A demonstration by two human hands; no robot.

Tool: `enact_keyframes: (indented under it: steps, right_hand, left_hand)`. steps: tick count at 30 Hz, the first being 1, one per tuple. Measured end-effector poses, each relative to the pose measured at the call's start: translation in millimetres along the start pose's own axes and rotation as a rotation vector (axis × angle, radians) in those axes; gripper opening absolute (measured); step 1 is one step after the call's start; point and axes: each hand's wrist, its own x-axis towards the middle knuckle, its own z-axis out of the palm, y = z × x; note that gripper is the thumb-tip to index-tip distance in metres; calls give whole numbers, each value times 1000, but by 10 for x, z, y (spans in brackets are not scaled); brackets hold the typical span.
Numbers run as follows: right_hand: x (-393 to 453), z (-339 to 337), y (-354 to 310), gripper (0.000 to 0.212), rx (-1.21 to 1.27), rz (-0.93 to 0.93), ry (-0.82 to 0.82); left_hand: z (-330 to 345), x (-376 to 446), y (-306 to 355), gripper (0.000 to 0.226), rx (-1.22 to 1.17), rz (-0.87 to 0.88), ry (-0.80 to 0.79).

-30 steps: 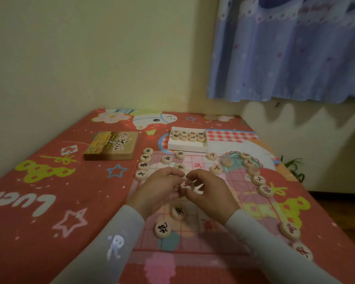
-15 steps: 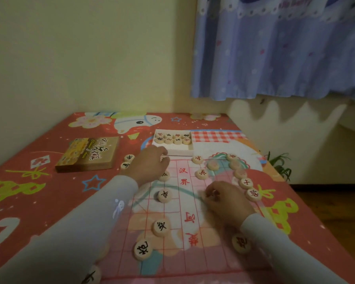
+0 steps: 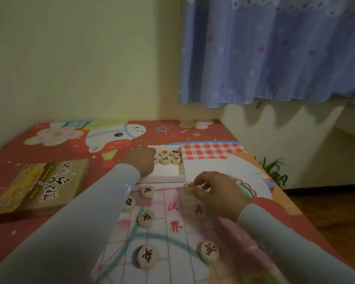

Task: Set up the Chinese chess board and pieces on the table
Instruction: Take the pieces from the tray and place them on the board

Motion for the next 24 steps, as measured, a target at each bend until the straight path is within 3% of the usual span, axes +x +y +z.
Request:
enact_keyframes:
  steps: [5,12,17,24]
  right_hand:
    - [707,129,-112,27,5,-71,-5]
    - [1454,473,-298,31,-134,-44,-82]
    - [1651,651,-359,14,-227,1,-128]
    - [1647,574,-299,19,-119,6,-99]
  left_hand:
    - [118,254,-57,34,255,25,9]
    - [296,362,-197,32,114,34,39]
    - [315,393,-222,30,82,46,47]
    - [206,499,-324,11,-121,26,-4]
